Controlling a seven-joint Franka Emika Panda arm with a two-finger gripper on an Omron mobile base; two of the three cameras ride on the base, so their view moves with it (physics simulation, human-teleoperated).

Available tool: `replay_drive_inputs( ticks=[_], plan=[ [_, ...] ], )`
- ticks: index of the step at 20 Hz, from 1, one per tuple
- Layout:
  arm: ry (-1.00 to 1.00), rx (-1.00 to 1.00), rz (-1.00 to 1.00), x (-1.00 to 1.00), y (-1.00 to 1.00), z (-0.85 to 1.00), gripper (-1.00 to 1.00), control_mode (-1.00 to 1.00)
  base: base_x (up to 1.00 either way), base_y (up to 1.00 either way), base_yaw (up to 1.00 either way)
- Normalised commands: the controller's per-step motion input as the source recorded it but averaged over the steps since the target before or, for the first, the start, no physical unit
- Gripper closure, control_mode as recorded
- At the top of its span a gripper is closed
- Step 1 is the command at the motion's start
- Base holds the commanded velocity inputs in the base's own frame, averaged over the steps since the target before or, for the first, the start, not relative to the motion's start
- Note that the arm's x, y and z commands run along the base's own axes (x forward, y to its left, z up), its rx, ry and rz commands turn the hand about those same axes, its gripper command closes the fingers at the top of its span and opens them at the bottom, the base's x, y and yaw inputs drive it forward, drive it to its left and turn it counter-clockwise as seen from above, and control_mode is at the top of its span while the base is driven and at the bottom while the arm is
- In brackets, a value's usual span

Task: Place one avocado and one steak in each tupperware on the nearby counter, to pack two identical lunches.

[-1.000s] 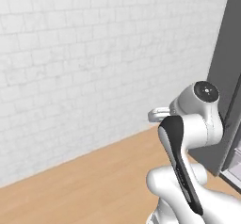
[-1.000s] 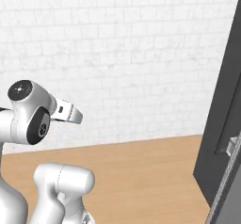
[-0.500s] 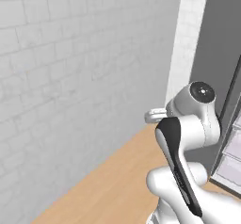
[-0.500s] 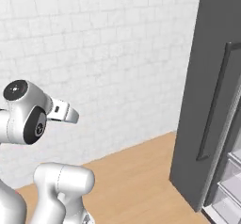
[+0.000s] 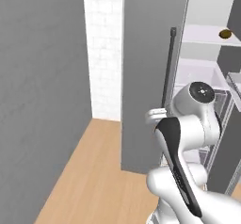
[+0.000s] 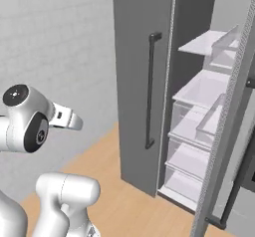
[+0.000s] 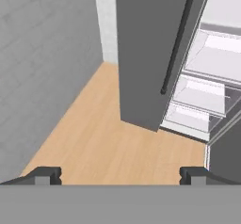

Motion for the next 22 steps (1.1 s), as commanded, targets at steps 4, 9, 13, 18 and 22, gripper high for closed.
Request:
replay_drive_inputs(
  ticks=[4, 9, 13, 18, 22],
  plan=[
    [0.00, 0.00, 0.00, 0.00, 0.00, 0.00, -1.00, 1.00, 0.18, -0.07, -0.54],
    [0.00, 0.00, 0.00, 0.00, 0.00, 0.00, -1.00, 1.00, 0.04, -0.09, -0.10],
    [0.00, 0.00, 0.00, 0.00, 0.00, 0.00, -1.00, 1.00, 0.16, -0.01, -0.43],
    [0.00, 0.00, 0.00, 0.00, 0.00, 0.00, -1.00, 1.00, 0.61, 0.01, -0.47],
    [0.00, 0.00, 0.00, 0.00, 0.00, 0.00, -1.00, 1.00, 1.00, 0.00, -0.19]
  ],
)
